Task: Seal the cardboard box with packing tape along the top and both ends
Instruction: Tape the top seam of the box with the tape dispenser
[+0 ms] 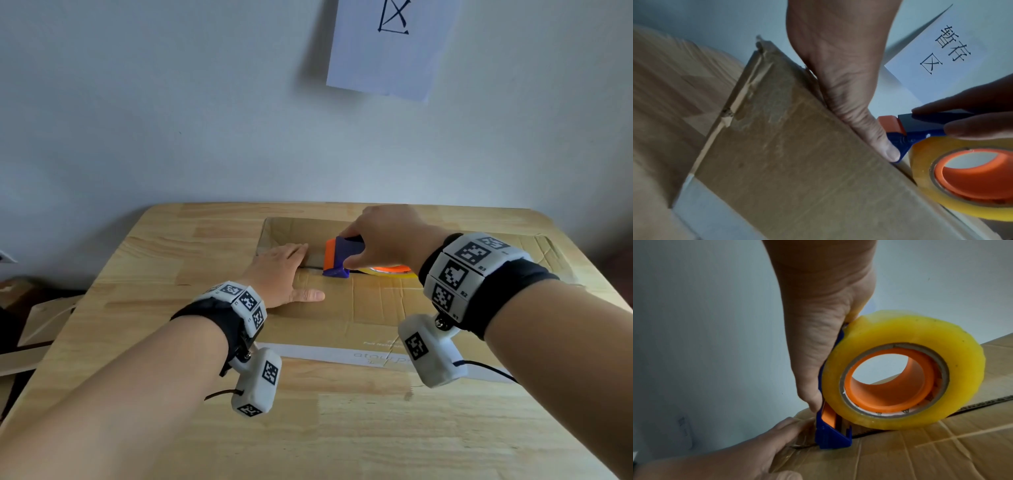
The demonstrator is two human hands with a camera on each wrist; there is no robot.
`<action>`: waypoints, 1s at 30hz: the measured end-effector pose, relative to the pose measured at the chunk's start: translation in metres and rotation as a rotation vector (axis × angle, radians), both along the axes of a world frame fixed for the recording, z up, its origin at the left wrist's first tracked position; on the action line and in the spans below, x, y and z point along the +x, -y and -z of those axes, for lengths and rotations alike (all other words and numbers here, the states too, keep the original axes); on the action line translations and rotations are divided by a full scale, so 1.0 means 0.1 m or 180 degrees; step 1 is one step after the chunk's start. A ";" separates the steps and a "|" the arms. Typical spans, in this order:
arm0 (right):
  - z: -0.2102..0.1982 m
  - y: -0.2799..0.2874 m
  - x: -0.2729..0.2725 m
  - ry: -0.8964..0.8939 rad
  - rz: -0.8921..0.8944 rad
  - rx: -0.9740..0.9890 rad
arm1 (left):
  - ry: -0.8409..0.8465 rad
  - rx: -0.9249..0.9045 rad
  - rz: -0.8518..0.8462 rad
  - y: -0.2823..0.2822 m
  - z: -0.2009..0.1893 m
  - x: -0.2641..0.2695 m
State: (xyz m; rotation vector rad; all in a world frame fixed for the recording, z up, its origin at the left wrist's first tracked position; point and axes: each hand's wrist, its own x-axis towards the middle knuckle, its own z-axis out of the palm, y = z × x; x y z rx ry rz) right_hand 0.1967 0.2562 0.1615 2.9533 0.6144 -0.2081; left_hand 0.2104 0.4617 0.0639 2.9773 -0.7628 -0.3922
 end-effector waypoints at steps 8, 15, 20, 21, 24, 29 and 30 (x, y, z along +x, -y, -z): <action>0.02 0.03 0.09 -0.0020 0.0065 0.0208 | -0.0270 0.0711 0.0280 0.10 -0.11 0.52; -0.02 0.11 0.12 -0.0099 0.0143 0.0337 | -0.0309 0.0532 0.0322 0.05 -0.06 0.50; -0.12 0.26 0.03 -0.0118 0.0133 0.0216 | -0.0278 0.0580 0.0363 0.06 -0.09 0.51; -0.15 0.31 0.01 -0.0127 0.0181 0.0199 | -0.0275 0.0587 0.0366 0.06 -0.10 0.51; -0.20 0.49 -0.04 -0.0109 0.0351 0.0070 | -0.0278 0.0611 0.0360 0.07 -0.14 0.49; -0.08 0.56 -0.11 -0.0128 0.0435 -0.0040 | -0.0307 0.0811 0.0261 0.12 -0.17 0.40; -0.07 0.55 -0.11 -0.0105 0.0434 -0.0022 | -0.0282 0.0795 0.0199 0.13 -0.16 0.35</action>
